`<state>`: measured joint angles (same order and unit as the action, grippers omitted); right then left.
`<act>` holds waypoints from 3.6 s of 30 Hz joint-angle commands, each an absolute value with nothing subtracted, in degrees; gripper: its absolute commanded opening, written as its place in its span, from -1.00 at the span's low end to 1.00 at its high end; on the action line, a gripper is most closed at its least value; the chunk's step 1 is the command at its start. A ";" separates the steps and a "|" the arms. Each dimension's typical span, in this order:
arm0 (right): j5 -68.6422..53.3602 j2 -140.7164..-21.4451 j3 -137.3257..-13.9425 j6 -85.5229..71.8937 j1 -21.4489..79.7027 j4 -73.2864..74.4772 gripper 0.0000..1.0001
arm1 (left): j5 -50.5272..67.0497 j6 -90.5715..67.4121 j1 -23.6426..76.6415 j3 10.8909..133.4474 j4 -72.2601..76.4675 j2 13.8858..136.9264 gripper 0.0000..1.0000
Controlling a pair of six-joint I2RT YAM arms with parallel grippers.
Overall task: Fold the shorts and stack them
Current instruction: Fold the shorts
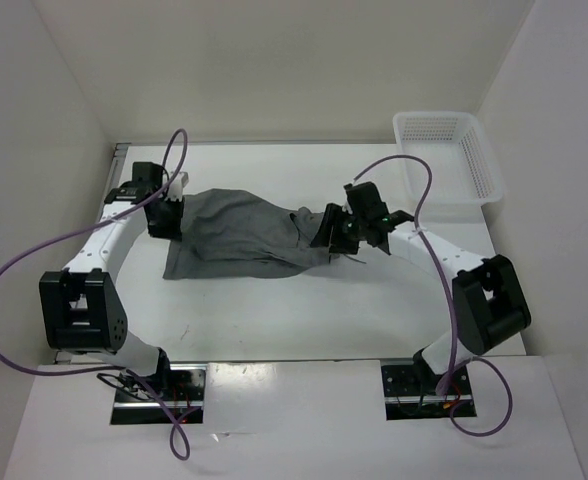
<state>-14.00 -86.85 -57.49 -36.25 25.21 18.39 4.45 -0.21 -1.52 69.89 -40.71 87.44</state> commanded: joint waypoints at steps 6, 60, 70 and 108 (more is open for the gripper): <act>-13.18 -91.41 -58.36 -35.42 25.93 24.70 0.26 | 5.01 0.00 -1.76 66.71 -43.77 86.22 -0.94; -22.23 -80.16 -46.41 -41.83 13.45 14.86 0.53 | -0.97 0.00 -3.69 64.66 -50.45 83.67 0.06; -20.13 -89.90 -48.42 -46.23 15.29 11.51 0.63 | -1.31 0.00 -6.77 71.10 -29.37 91.99 0.17; -16.79 -95.37 -53.53 -42.19 16.35 8.70 -1.00 | -2.89 0.00 -4.39 78.49 -23.19 98.53 0.04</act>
<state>-19.86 -98.91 -51.46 -43.88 16.16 7.42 -3.77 -0.14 -4.86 78.17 -20.99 103.31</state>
